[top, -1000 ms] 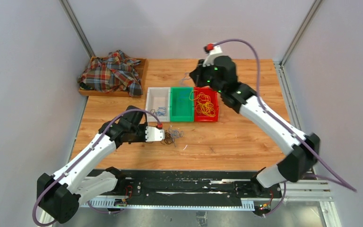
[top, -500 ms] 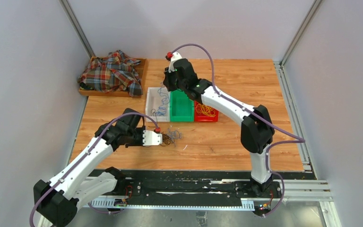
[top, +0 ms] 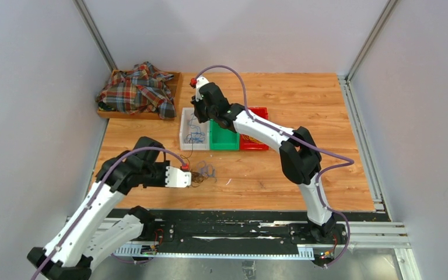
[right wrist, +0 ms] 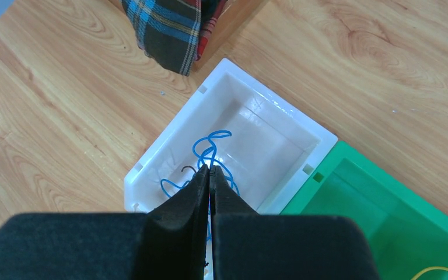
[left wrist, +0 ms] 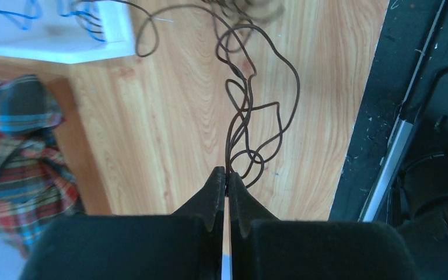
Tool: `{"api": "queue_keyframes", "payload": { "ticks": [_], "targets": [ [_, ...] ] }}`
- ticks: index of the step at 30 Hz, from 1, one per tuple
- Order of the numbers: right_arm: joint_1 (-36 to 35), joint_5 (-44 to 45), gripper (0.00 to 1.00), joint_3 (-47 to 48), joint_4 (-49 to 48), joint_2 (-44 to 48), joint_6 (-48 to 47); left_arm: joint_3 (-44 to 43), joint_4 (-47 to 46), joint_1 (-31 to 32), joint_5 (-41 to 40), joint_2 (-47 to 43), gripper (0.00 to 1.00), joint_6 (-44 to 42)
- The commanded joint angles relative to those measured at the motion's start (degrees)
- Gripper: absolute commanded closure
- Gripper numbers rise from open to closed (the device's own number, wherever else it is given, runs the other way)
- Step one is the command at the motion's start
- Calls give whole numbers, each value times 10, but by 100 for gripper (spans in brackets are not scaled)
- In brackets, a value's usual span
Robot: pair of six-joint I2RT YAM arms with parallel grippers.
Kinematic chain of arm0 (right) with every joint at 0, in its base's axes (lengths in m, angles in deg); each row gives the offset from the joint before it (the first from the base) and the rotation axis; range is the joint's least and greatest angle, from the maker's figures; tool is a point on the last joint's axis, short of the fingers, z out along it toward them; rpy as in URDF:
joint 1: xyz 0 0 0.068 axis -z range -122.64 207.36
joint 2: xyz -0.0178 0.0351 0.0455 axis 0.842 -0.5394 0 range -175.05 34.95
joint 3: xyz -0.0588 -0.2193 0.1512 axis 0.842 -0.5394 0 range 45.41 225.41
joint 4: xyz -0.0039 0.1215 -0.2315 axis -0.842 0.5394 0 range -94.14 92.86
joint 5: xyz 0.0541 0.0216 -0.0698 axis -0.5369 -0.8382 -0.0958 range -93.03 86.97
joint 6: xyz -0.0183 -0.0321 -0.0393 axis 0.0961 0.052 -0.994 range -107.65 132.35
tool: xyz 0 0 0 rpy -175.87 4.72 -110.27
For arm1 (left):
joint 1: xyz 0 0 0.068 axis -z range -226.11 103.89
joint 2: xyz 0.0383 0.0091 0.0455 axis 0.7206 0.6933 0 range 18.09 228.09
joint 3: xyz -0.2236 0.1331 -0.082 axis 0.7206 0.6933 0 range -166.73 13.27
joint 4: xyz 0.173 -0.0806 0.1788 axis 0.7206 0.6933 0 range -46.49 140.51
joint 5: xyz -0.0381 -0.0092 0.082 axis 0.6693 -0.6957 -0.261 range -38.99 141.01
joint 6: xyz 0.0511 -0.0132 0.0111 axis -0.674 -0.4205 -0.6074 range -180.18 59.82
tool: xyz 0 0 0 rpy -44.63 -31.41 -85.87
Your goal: Untangle the cables
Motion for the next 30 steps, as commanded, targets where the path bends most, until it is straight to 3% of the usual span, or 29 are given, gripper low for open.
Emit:
{"api": "queue_keyframes", "payload": {
  "ticks": [1, 5, 10, 24, 30],
  "targets": [
    [-4, 29, 99, 21, -9, 2, -18, -76, 75, 2, 40, -59, 100, -15],
    [-5, 38, 100, 15, -17, 5, -21, -167, 46, 2, 80, -90, 100, -17],
    [-5, 65, 100, -21, -54, 28, -17, -227, -64, 2, 97, -89, 100, 35],
    [11, 108, 99, -54, -96, 77, -1, -237, -287, 2, 124, -151, 100, 66],
    [73, 135, 99, -96, -111, 135, 43, -267, -325, 2, 125, -153, 99, 74]
  ]
}}
